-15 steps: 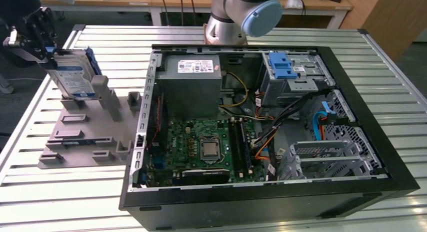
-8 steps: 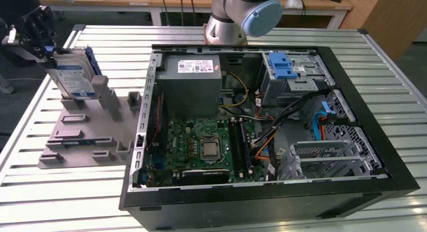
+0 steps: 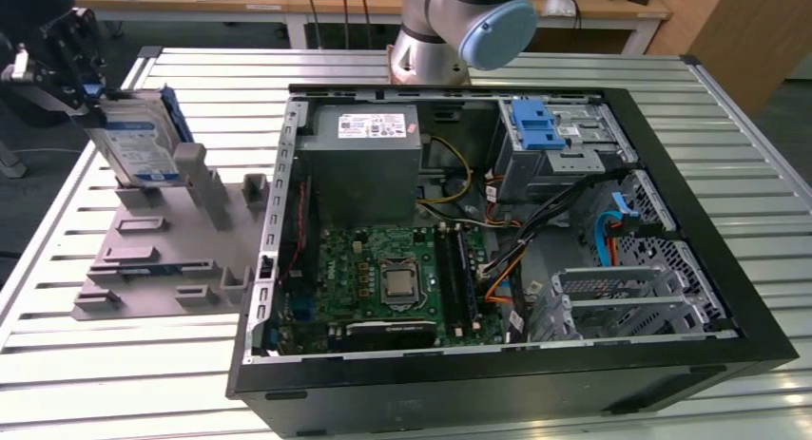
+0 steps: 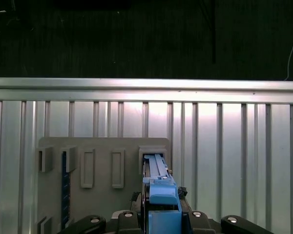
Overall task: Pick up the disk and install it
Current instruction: 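Pick up the disk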
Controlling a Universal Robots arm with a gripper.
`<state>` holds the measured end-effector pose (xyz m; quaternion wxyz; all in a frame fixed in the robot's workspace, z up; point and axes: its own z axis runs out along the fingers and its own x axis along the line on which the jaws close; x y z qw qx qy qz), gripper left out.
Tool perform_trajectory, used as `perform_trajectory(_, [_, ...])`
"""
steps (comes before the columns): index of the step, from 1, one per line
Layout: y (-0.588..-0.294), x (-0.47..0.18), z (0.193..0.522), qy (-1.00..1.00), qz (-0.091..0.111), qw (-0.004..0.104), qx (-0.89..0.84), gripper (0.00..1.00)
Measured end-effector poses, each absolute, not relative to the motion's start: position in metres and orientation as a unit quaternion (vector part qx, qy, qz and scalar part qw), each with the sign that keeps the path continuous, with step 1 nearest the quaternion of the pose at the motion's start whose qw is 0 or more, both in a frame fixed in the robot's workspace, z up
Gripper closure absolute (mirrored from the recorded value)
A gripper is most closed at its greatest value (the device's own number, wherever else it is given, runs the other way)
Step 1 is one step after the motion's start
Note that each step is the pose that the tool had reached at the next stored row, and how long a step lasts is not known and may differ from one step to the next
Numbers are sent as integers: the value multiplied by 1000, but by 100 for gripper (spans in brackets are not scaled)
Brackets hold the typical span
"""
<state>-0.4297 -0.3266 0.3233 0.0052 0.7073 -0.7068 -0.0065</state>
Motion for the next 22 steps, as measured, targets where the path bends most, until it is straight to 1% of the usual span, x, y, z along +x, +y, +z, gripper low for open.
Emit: perform_trajectory(22, [-327,-430,331,-707,-7,5,707,64])
